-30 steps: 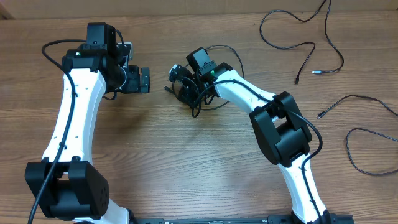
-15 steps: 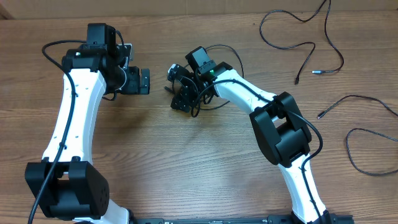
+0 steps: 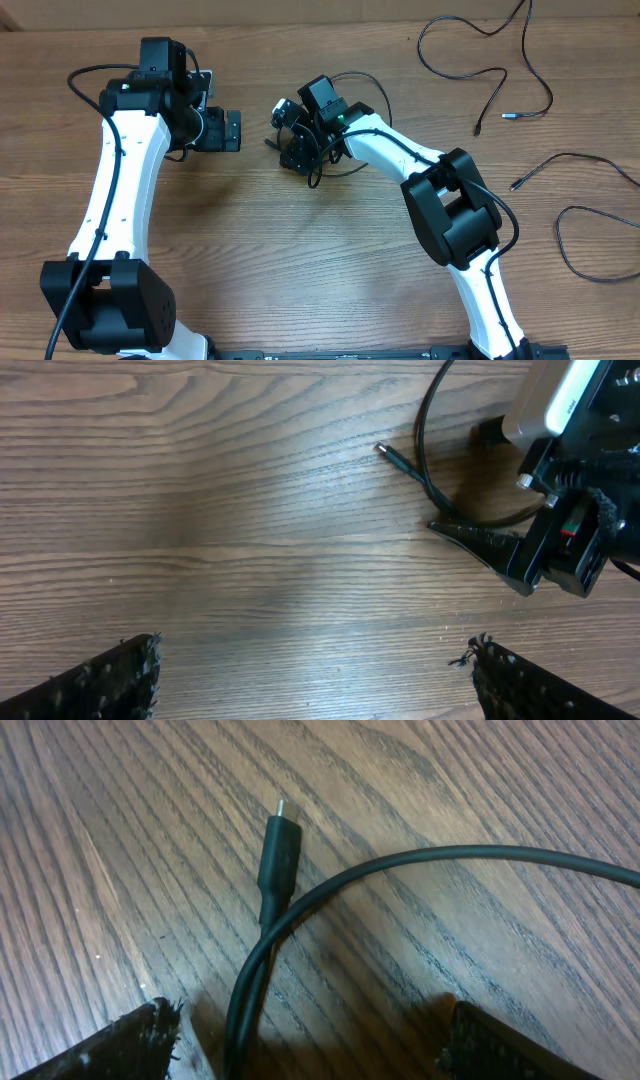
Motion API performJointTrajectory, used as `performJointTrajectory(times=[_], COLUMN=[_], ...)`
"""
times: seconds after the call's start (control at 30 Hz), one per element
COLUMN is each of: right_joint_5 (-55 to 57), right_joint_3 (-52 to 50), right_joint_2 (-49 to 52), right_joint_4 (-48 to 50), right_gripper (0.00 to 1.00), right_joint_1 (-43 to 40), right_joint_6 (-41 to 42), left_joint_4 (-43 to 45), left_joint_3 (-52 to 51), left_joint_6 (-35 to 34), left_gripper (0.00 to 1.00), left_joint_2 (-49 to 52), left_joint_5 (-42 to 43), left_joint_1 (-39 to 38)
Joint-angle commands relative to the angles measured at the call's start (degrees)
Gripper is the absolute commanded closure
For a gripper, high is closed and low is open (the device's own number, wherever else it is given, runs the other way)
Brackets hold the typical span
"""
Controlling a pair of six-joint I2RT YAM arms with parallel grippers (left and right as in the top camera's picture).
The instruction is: Untangle cables
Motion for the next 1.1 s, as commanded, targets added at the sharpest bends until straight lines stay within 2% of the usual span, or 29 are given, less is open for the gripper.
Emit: performJointTrajectory(times=[0.0,0.37,0.47,0.5,0.53,0.57,0.6,0.87,1.07], right_joint_5=[5.5,8.0,7.5,7.3,7.3,7.3,7.3,7.0,7.0], right_joint_3=[-3.7,-3.9,-4.0,-4.0,-4.0,-4.0,-4.0,-3.8,-1.7], right_joint_2=[3.3,5.7,5.7,5.7,5.7,5.7,5.7,5.2,-2.6], right_joint_4=[-1.6,-1.7,-1.7,-1.7,-1.7,-1.7,-1.9,-2.3,-5.7], right_gripper=[0.14,0.14,0.17,0.3,0.66,0.93,0.96,0.96,0.96], right_joint_1=[0.5,1.8,1.8,1.8,1.8,1.8,1.8,1.8,1.1], right_joint_6=[-1.5,-1.4,-1.1,-1.1,-1.1,-1.1,-1.1,1.3,3.6], left_joint_4=[-0.2,-0.2,-0.2,-0.2,-0.3,-0.3,-0.3,-0.3,-0.4], left_joint_3=[0.2,0.2,0.2,0.2,0.2,0.2,0.2,0.2,0.2], left_joint_6=[1.1,1.1,1.1,1.1,1.1,1.1,1.1,1.1,1.3], left_gripper=[0.0,0.0,0.01,0.0,0.0,0.0,0.0,0.0,0.0], left_joint_2=[-0.7,-0.7,-0.7,-0.7,-0.7,-0.7,-0.7,-0.7,-0.7], left_joint_5=[0.2,0.3,0.3,0.3,0.3,0.2,0.2,0.2,0.2], left_joint_1=[-0.2,-0.2,-0.2,-0.2,-0.2,-0.2,-0.2,-0.2,-0.2])
